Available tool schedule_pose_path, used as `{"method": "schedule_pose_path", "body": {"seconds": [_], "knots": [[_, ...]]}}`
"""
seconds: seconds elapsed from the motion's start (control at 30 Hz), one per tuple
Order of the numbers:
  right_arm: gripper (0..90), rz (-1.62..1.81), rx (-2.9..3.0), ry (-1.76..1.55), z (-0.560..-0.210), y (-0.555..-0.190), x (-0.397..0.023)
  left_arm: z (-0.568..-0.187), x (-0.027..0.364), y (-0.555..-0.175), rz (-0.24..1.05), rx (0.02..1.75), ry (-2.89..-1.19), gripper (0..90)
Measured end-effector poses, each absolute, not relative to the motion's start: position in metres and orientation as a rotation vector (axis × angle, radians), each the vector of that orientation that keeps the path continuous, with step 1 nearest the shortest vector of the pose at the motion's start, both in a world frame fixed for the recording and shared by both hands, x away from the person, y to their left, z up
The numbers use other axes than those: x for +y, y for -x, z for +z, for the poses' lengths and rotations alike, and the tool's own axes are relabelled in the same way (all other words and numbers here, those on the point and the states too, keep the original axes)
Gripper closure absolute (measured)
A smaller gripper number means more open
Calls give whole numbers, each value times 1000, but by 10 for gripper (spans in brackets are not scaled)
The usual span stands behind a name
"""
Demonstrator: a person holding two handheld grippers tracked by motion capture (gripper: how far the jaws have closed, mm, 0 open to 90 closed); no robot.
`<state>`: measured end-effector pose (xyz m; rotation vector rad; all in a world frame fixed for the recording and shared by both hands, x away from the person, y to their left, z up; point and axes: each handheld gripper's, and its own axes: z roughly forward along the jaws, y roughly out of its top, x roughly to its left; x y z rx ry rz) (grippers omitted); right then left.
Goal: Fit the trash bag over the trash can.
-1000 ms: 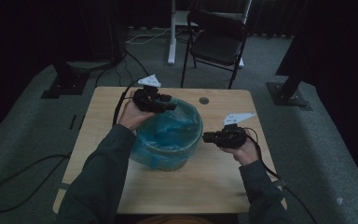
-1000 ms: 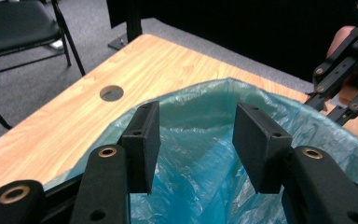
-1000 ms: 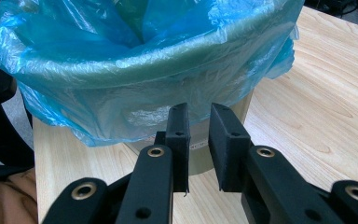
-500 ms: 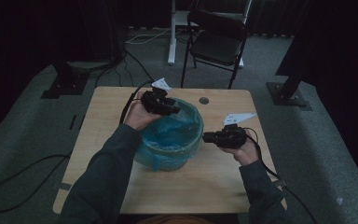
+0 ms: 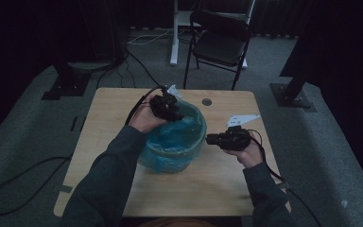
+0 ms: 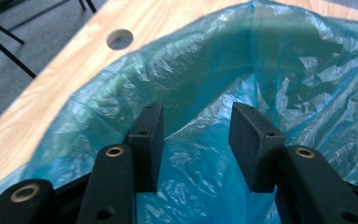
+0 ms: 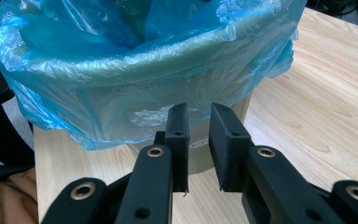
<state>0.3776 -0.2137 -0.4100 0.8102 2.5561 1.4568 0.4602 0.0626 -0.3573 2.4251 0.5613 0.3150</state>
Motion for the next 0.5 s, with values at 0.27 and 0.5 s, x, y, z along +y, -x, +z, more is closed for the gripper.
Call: {"method": "schedule_pose_path", "body": {"seconds": [0.27,0.5], "knots": [[775,1460,2553,-811,-409,-377,-215,-365,51,-462,342,555,-2561,566],[773,1460,2554,-811,-409,-377,-215,-369,48,-462,361,554,-2600,567]]}}
